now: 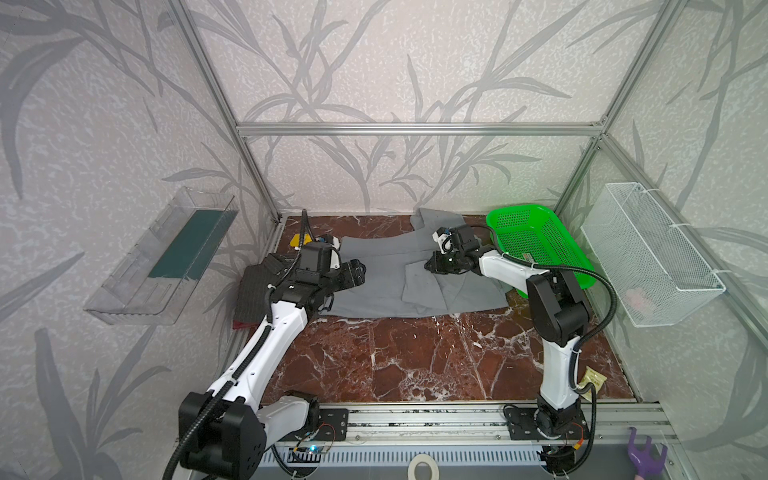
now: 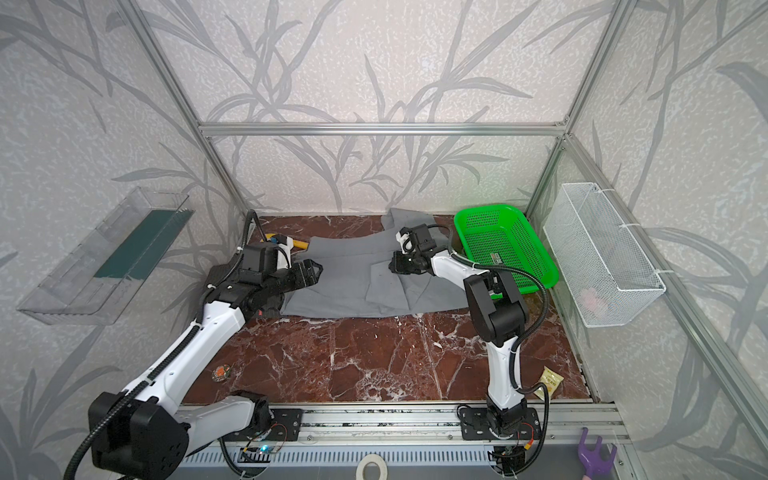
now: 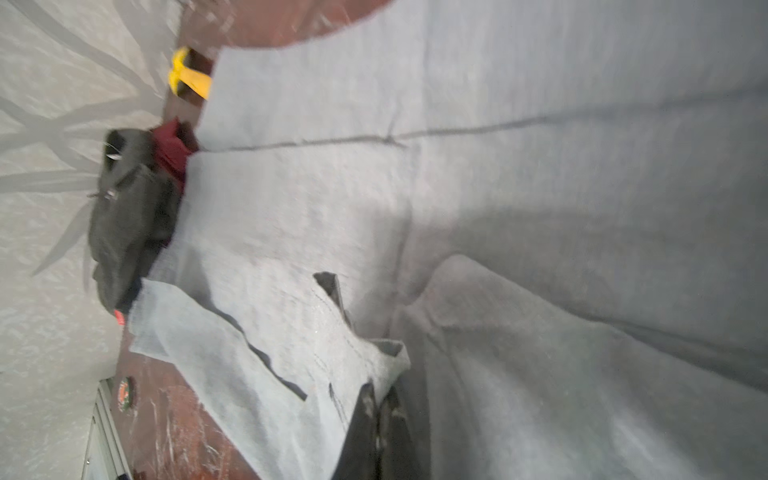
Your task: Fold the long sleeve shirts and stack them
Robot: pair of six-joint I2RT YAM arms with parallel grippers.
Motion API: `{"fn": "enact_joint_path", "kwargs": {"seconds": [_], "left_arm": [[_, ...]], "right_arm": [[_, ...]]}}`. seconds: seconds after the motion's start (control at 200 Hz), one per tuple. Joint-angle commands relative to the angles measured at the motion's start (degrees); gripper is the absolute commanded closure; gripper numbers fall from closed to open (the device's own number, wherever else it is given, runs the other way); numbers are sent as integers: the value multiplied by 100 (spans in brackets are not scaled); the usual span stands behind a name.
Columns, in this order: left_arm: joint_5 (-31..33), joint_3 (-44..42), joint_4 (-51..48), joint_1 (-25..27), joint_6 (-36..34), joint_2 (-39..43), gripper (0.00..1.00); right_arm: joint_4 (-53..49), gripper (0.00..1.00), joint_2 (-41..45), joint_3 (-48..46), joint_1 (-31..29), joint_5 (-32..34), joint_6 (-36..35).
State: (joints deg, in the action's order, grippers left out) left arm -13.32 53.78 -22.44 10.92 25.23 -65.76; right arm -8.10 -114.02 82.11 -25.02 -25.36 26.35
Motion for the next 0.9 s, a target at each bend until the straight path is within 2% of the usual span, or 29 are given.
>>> {"fn": "enact_joint_path", "kwargs": {"seconds": [0.0,0.105,0.225,0.435,0.635,0.745,0.895], "left_arm": [[112,-160,294,-28,-86,353,16],[287,-352,573,-45,-5,664,16],[583,-623,975,-71,117,1061,16],[1126,-908,1264,-106,272,1492,16],[1386,-1052,1436,-116,368,1684,16],[1631,-1149,1505,-142,387,1847,16],[1952,-1253,1549,-143,391,2096,16]], "right_arm": [[416,100,672,203,-108,321,335],[369,100,968,342,-381,904,250],[431,100,1161,407,-881,1999,-138],[448,100,923,787,-1543,3328,-466],[1104,100,606,979,-2485,5108,-1443],[911,100,65,1454,-2754,5431,-1595],[775,100,-387,1807,-2925,5611,-1389]]}}
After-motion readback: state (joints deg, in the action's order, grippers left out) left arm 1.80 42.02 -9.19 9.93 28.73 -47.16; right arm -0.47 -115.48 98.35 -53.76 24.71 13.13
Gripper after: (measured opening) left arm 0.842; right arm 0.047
